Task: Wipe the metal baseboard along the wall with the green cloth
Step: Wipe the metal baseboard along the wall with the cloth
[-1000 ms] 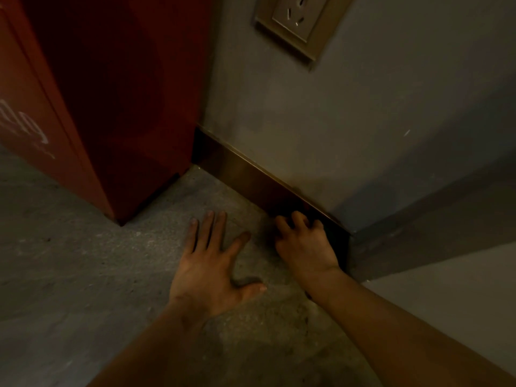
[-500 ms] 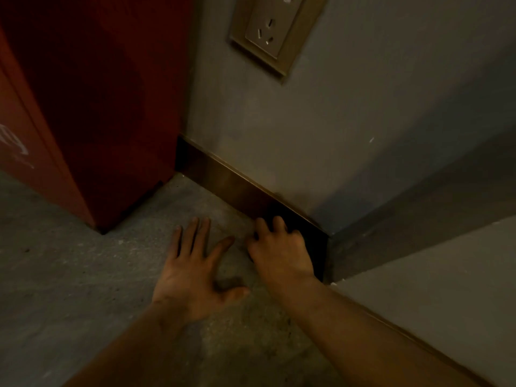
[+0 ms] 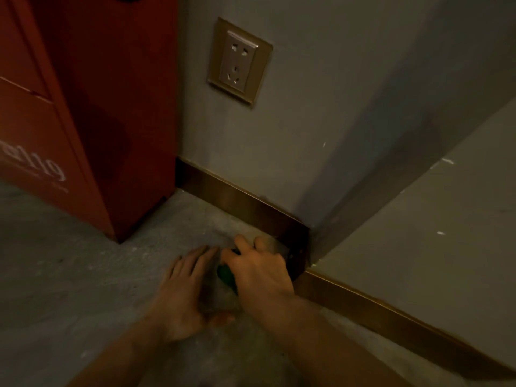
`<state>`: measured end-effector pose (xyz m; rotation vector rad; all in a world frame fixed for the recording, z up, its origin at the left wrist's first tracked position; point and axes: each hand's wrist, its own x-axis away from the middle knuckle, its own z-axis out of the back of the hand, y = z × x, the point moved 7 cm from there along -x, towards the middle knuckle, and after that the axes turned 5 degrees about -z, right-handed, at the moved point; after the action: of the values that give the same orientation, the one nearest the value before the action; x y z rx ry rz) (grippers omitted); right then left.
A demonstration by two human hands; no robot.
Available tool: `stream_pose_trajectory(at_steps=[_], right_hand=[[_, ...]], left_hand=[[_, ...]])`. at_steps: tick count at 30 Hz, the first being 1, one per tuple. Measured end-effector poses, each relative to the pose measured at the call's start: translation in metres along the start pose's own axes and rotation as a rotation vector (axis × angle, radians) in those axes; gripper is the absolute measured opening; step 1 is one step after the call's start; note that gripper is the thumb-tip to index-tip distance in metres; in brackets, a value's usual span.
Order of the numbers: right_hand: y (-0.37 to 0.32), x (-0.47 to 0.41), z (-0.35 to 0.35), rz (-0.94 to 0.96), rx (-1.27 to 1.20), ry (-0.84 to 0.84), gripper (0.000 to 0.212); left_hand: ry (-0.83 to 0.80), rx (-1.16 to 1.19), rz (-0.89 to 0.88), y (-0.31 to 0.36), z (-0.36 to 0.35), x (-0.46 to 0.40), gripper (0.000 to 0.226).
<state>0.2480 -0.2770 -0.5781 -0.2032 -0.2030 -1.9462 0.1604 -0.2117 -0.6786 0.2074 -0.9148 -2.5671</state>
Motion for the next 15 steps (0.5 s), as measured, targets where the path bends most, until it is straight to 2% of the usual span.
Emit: stream_pose_trajectory(at_steps=[2,7,11,15], right_hand=[[-0.004,0.009,0.001,-0.005,-0.050,-0.022,0.077],[-0.003,0.032,0.013,-0.018,-0.238,0.008,0.068],[0.002,0.049,0.022,-0.026,-0.422,0.035,0.065],[0.009,0.064,0.025,-0.053,-0.597,0.054,0.068]], left_hand=[[0.021,0.028,-0.046,0.014,0.006,0.002,0.128],[0.057,0.071,-0.116,0.043,0.022,0.009,0.120],[0.084,-0.001,-0.121,0.057,0.038,0.019,0.080],[0.077,-0.120,-0.106,0.067,0.053,0.027,0.069]])
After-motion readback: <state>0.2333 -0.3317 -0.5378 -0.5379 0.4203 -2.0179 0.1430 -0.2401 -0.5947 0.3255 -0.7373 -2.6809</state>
